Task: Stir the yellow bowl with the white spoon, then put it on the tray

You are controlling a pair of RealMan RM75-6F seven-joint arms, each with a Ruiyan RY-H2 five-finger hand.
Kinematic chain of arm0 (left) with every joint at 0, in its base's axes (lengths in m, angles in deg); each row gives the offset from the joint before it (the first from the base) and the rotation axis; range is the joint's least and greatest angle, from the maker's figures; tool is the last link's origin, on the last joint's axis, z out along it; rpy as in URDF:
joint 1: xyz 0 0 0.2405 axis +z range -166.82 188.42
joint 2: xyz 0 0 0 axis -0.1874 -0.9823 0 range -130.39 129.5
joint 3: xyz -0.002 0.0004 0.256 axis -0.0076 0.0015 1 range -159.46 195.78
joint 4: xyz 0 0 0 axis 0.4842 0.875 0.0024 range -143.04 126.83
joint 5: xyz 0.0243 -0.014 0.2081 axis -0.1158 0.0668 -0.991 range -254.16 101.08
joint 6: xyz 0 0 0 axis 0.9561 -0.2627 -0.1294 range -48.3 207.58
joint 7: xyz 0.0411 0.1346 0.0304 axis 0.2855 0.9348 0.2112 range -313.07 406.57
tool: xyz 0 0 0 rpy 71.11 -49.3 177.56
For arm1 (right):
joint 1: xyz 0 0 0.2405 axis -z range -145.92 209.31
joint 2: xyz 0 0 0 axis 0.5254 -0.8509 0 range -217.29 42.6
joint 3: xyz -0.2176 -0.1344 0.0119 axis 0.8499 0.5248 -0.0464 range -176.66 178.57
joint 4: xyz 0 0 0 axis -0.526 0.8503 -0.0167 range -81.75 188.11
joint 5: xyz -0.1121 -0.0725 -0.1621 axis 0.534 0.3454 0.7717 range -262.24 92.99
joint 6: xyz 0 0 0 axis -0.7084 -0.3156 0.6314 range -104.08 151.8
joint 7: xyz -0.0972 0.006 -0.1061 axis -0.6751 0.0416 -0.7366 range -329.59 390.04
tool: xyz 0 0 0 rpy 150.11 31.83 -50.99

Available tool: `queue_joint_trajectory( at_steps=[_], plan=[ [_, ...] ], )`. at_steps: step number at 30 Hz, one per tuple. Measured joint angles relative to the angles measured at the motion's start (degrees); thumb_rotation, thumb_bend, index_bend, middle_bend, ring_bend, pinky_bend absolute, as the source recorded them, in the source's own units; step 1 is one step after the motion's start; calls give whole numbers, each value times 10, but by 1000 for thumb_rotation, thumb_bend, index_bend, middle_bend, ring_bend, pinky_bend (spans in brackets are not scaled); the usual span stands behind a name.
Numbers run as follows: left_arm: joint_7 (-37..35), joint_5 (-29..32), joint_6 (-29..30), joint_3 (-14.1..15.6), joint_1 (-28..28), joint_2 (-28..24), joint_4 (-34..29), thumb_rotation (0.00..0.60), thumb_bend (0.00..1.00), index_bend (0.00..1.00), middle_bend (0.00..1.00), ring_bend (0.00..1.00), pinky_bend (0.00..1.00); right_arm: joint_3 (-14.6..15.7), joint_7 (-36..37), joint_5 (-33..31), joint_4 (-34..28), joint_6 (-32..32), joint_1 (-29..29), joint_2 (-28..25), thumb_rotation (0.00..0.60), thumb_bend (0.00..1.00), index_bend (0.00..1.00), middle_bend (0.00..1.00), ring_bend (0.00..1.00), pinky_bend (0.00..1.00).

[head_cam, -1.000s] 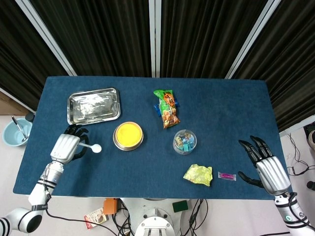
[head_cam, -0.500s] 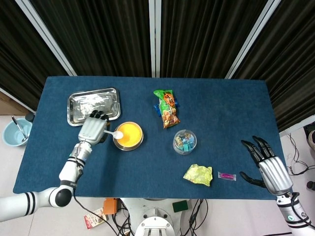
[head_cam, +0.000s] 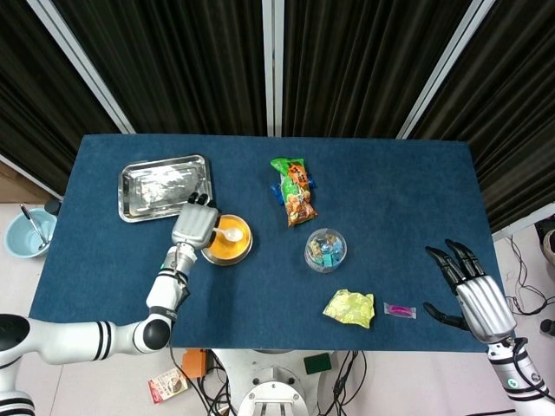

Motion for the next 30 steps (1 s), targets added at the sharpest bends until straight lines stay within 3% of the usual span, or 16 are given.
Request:
queue_joint_trajectory(
  at_steps=[15,23,30],
  plan=[
    [9,33,19,14,-24,24,18,600,392,551,266,120,131,-1,5,-6,4,-6,-2,1,600,180,63,144,0,98],
    [14,38,28,20,-33,33,24,600,385,463,258,120,132,-2,7,-7,4,-5,-2,-1,600,180,63,144,0,98],
    [19,35,33,29,-36,29,12,600,385,448,255,120,131,-2,8,-6,3,-4,-2,-2,600,180,63,144,0,98]
  ],
)
